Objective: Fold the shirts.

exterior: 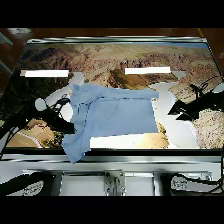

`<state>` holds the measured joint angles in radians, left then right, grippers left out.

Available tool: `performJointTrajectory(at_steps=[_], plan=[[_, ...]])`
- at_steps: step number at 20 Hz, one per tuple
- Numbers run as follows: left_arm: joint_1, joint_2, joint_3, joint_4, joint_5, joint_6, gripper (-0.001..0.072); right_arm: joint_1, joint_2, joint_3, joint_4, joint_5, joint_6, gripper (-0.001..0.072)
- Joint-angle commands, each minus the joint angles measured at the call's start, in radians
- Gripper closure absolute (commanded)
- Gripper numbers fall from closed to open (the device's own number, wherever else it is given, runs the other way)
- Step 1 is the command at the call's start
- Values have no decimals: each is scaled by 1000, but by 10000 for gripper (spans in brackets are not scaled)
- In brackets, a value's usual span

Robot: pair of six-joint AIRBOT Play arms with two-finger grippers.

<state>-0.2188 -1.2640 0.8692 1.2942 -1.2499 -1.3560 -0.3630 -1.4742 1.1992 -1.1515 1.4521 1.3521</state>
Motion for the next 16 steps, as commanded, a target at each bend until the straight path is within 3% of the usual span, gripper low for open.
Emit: performJointTrajectory(at_steps=[1,14,15,16], plan=[[-105,5,-50,-12,81,10,84,-1,1,-7,10,-11,-5,83],[-110,5,-115,33,208,9,124,-1,1,-7,64,34,-3,83],[-110,4,-115,33,217,9,142,-1,1,-7,72,38,-3,83],[-110,3,-115,33,221,9,295,-1,1,-7,80,42,-3,83]])
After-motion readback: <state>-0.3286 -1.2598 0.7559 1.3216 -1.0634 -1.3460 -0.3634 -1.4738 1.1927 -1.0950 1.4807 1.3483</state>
